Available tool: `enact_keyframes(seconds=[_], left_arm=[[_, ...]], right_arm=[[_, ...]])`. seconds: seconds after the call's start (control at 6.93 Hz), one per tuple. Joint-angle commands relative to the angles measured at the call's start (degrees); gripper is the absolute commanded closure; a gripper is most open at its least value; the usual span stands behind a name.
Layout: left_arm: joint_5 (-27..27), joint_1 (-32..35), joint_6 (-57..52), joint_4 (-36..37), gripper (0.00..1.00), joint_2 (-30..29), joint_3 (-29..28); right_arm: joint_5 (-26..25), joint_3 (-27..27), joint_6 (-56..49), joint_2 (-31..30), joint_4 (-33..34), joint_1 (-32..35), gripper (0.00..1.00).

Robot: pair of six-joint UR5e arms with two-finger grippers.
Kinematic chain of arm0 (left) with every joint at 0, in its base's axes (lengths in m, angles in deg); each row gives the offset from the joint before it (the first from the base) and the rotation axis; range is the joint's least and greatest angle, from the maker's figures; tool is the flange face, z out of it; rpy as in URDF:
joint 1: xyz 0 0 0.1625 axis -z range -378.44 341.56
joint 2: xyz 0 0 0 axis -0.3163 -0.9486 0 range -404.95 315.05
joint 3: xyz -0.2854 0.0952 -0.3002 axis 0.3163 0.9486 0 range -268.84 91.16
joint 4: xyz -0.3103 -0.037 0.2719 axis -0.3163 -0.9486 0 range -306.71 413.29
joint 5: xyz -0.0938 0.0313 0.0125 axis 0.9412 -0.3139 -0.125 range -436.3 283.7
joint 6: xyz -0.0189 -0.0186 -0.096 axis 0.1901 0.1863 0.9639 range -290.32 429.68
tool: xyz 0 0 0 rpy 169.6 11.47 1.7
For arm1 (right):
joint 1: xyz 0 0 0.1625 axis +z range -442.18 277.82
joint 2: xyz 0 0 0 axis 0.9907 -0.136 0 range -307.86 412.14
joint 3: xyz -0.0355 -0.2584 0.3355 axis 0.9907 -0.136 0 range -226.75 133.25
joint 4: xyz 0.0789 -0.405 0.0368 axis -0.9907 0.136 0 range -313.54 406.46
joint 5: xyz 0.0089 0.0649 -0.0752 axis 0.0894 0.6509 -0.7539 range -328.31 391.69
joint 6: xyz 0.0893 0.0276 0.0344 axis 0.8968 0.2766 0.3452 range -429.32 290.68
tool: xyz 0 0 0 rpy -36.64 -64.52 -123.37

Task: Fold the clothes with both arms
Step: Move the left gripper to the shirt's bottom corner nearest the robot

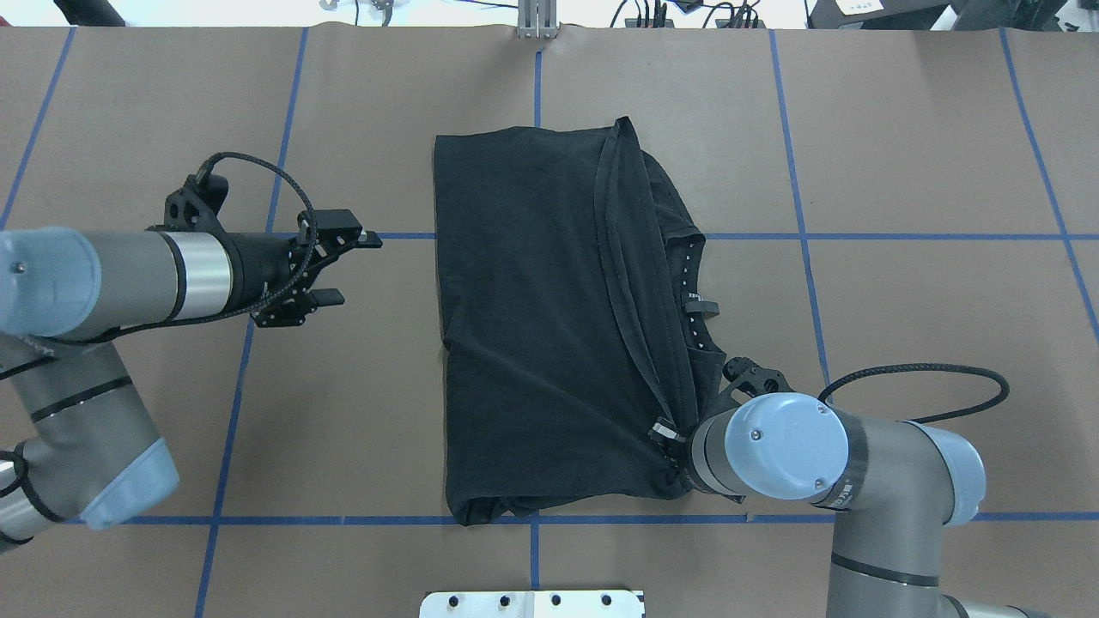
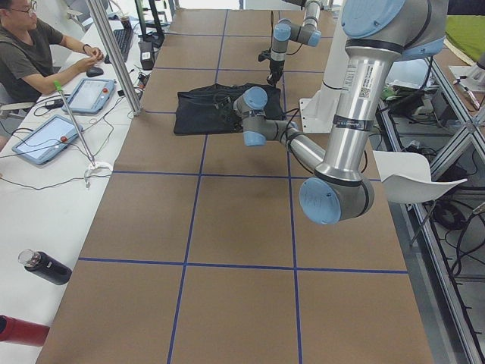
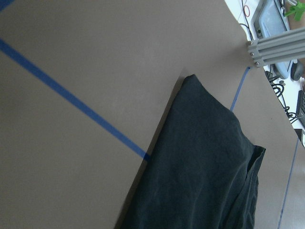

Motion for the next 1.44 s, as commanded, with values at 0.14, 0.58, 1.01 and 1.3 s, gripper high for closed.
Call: enact_keyframes(seconds=[0.14,0.58,1.01,1.3], left_arm=[[-5.6,-9.6,7.8,1.9,0.01,1.2,4.2],[-7.7,-16.8,8.1,6.2,0.07,0.6,2.5],[-8.6,-21.8,8.6,6.6,0.22,0.4,1.4],[-8.6,-24.7,11.0,6.6,0.28,0.0,0.4]], right_arm=[[0.1,0.4,0.0,0.1,0.0,0.6,1.0],[0.5,1.0,0.0,0.0,0.1,1.1,1.0],[0.5,1.0,0.0,0.2,0.1,1.0,1.0],[0.9,1.0,0.0,0.2,0.1,1.0,1.0]])
